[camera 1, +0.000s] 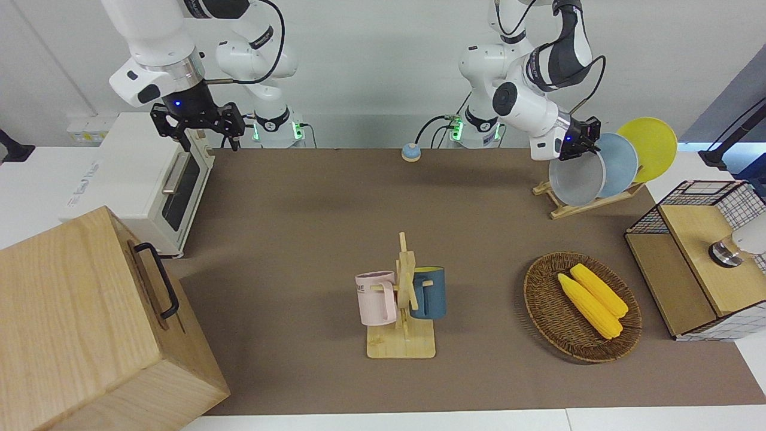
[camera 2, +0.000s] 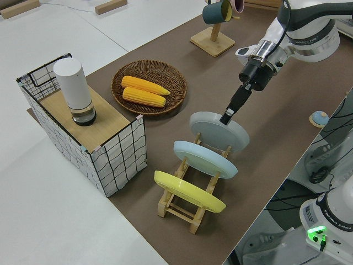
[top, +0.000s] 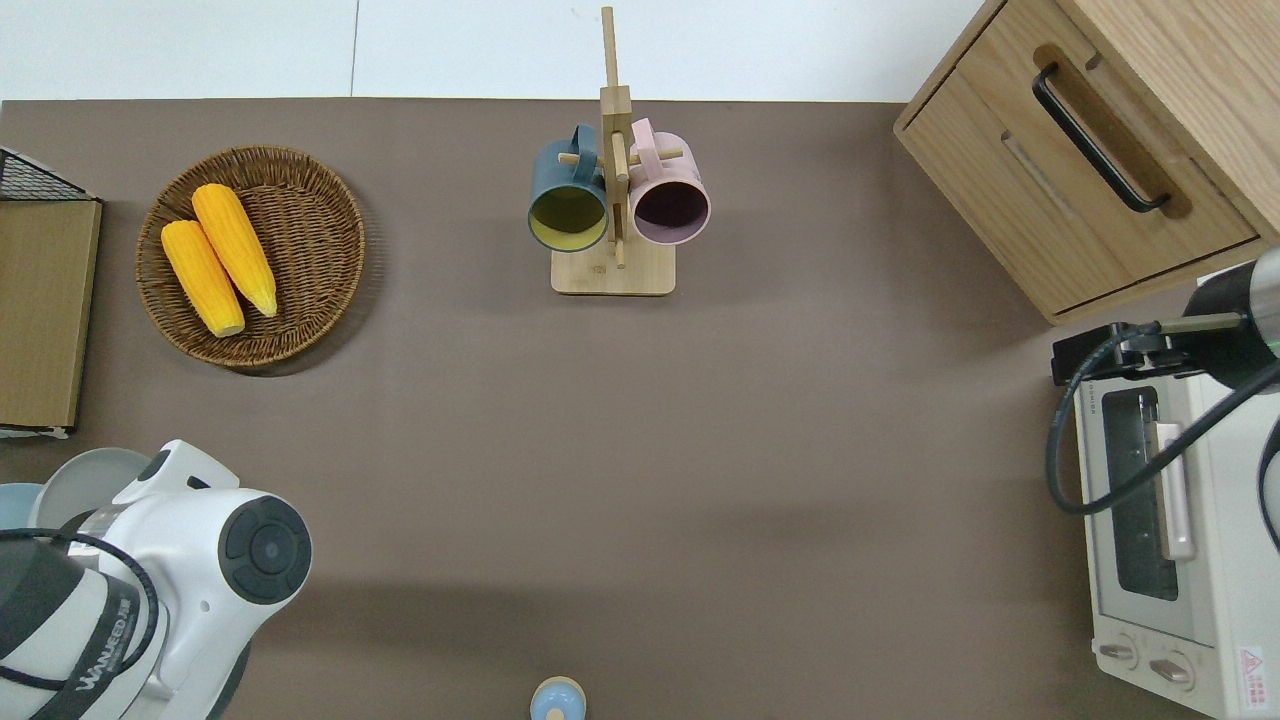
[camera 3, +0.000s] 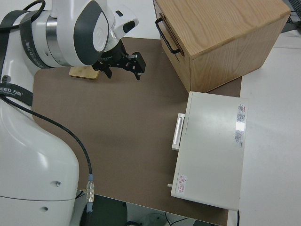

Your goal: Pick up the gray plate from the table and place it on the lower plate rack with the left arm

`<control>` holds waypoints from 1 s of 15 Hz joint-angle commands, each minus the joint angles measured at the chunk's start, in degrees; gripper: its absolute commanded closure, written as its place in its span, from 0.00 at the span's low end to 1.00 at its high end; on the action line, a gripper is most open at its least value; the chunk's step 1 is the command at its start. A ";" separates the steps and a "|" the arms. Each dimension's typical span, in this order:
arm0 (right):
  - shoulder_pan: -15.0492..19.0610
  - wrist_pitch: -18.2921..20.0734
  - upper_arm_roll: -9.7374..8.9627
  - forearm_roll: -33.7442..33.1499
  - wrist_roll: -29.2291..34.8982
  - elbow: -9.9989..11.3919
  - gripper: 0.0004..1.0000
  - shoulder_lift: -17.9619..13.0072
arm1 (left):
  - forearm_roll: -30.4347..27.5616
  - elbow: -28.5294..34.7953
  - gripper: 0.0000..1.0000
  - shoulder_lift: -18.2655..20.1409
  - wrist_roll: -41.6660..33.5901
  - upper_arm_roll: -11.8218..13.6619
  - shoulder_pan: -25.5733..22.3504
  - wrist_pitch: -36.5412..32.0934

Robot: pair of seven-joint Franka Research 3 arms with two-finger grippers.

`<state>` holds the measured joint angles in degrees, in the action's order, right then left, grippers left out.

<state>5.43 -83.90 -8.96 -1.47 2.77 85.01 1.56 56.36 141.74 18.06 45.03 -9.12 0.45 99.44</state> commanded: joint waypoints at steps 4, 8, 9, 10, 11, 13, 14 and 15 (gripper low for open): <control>-0.42 0.05 0.34 0.15 0.22 -0.37 0.02 0.02 | 1.56 4.16 1.00 0.84 5.06 0.16 0.52 2.42; -0.42 0.05 0.34 0.15 0.22 -0.37 0.02 0.02 | 1.56 4.25 1.00 0.57 5.77 0.16 0.52 2.86; -0.42 0.14 0.34 0.15 0.22 -0.37 0.02 0.02 | 1.56 4.25 1.00 0.49 5.77 0.16 0.52 2.86; -0.42 0.05 0.34 0.15 0.22 -0.37 0.02 0.02 | 1.56 4.25 1.00 0.40 5.68 0.16 0.52 2.86; -0.42 0.05 0.34 0.15 0.22 -0.37 0.02 0.02 | 1.56 4.25 1.00 0.31 5.68 0.16 0.52 2.86; -0.42 0.05 0.34 0.15 0.22 -0.37 0.02 0.02 | 1.65 4.16 0.56 0.05 5.68 0.16 0.52 3.04; -0.42 0.05 0.34 0.15 0.22 -0.37 0.02 0.02 | 1.65 4.16 0.01 -0.04 5.68 0.16 0.52 3.21; -0.42 0.14 0.34 0.15 0.22 -0.37 0.02 0.02 | 1.65 4.16 0.00 -0.04 5.68 0.16 0.52 3.13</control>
<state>5.43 -83.90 -8.96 -1.47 2.77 85.01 1.56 56.56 144.64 17.87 49.30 -9.30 0.52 101.57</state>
